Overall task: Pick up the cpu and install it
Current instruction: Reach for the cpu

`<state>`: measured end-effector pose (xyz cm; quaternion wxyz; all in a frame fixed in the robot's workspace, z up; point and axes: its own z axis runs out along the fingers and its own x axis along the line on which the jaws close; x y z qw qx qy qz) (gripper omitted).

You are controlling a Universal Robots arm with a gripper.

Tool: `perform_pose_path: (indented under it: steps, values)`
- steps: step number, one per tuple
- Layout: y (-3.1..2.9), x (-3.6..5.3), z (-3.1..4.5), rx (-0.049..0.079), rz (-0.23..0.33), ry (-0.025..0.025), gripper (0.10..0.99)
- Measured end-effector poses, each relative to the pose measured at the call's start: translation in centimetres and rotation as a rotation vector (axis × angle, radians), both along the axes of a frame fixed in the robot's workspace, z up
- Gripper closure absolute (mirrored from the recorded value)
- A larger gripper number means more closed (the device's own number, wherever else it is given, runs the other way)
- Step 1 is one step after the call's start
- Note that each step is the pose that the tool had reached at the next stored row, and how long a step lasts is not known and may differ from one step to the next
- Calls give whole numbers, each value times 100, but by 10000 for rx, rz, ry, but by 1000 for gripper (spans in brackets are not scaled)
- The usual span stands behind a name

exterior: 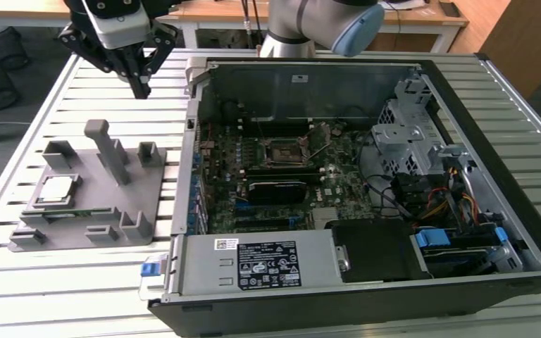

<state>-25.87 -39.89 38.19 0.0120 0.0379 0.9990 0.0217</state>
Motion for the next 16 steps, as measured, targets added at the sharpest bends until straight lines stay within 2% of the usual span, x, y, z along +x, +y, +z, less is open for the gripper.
perform_pose_path:
  steps: [16]
  values:
    - [0, -137, -8, 0, 0, 1, 980]
